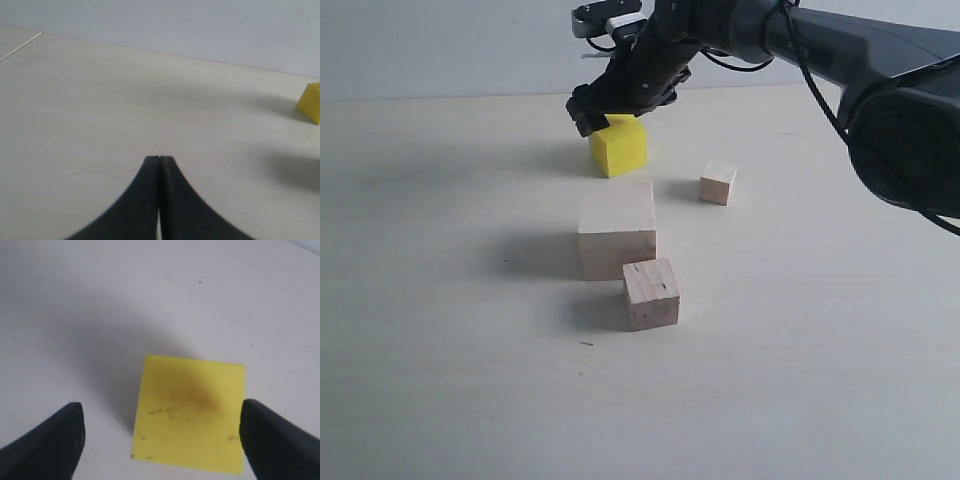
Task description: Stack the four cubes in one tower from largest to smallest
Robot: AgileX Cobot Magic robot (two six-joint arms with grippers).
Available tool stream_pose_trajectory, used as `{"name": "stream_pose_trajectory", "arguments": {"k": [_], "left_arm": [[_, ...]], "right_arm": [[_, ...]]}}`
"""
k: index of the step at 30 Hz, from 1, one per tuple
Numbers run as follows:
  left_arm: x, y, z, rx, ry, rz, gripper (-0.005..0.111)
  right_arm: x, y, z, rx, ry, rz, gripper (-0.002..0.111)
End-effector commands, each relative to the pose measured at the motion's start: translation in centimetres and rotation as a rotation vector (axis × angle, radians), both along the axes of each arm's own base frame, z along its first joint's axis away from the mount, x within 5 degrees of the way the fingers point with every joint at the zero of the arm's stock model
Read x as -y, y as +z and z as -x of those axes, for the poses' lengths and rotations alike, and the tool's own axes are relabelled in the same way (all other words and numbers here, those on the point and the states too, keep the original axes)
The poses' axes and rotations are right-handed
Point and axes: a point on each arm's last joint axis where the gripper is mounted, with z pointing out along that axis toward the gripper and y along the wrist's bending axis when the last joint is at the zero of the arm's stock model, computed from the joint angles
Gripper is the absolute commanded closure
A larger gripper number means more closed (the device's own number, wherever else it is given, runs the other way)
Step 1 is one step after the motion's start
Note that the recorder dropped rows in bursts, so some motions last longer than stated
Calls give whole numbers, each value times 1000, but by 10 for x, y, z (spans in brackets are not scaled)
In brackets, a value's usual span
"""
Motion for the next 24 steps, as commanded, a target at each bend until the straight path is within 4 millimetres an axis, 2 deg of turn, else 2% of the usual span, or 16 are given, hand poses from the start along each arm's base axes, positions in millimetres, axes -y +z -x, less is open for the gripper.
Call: {"name": "stream_pose_trajectory", "arguments": {"k": [1, 19, 24], "left_arm": [[0, 0, 0, 9, -6, -2, 107], [0, 0, 0, 9, -6, -2, 107], [0, 0, 0, 9, -6, -2, 107]], "right_arm": [[0, 5, -2, 42, 7, 10, 28], [1, 3, 0, -3, -10, 10, 28], [4, -4, 0, -18, -22, 52, 28]]}}
